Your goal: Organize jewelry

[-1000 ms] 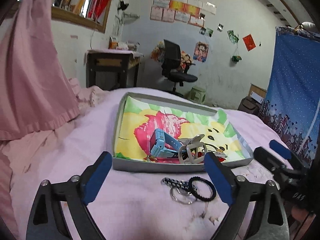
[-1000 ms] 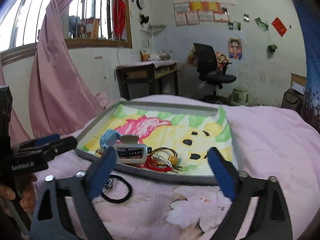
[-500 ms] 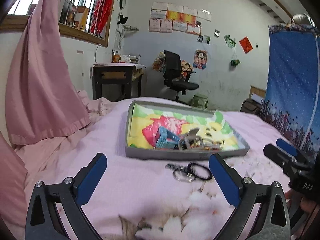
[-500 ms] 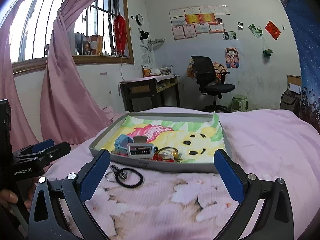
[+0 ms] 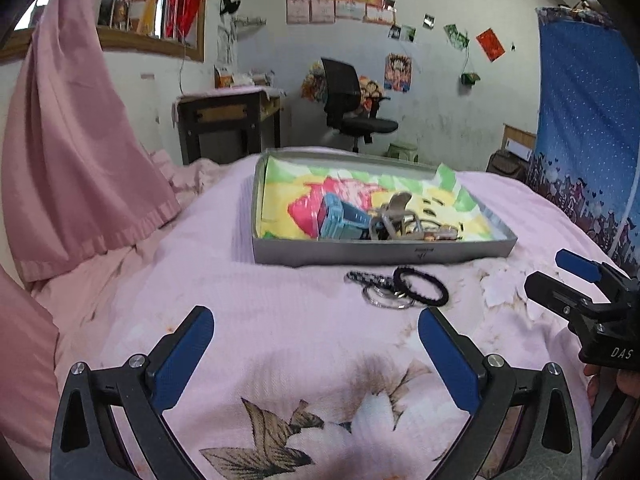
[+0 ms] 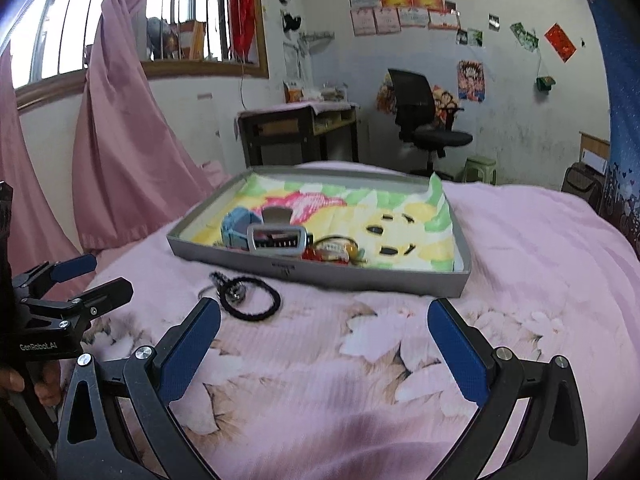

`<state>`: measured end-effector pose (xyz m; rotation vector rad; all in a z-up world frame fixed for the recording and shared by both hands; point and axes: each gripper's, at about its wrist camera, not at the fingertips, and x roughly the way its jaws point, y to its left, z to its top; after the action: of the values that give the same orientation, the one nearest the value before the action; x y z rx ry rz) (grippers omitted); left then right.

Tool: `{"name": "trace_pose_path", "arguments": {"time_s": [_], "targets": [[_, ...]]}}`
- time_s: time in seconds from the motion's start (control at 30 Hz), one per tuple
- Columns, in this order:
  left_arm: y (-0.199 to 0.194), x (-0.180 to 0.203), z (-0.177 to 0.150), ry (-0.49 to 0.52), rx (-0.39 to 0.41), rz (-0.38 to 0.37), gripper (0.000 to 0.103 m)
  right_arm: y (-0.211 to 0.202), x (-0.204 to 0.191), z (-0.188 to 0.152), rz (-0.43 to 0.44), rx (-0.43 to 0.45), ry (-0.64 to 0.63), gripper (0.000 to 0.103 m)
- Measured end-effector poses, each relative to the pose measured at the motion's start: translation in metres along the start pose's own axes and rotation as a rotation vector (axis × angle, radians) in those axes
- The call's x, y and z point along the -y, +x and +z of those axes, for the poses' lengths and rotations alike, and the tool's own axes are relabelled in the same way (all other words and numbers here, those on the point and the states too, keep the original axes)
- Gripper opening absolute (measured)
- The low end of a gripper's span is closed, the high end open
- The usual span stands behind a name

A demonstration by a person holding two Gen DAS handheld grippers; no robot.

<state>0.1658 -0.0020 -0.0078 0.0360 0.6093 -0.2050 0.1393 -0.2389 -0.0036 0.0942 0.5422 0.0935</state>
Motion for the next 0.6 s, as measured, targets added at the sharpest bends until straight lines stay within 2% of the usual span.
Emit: {"name": "trace_pose_path", "arguments": {"time_s": [0.23,0.3,0.37,0.43,0.5,0.6], "targets": [[0.017,-0.007,0.002,-0.033,-0.061,-0.037,0.101,0.021,-0.001,-0.002,0.003,-0.078,0.008,0.102],[0.023,-0.008,0.003,-0.04,-0.078,-0.063,0.097,0.028,-0.002,-0.001,0.013,-0.101,0.007,0.102],[0.03,-0.008,0.006,-0.046,-0.094,-0.078,0.087,0.034,-0.003,0.001,0.019,-0.122,0.006,0.101],[0.037,-0.008,0.008,-0.06,-0.109,-0.103,0.083,0.04,-0.004,0.004,0.021,-0.14,0.001,0.093],[0.043,-0.009,0.01,-0.074,-0.121,-0.136,0.078,0.048,-0.006,0.006,0.032,-0.157,-0.012,0.073],[0.054,-0.008,0.013,-0.091,-0.149,-0.182,0.066,0.058,-0.012,0.009,0.045,-0.174,-0.037,0.061]]}}
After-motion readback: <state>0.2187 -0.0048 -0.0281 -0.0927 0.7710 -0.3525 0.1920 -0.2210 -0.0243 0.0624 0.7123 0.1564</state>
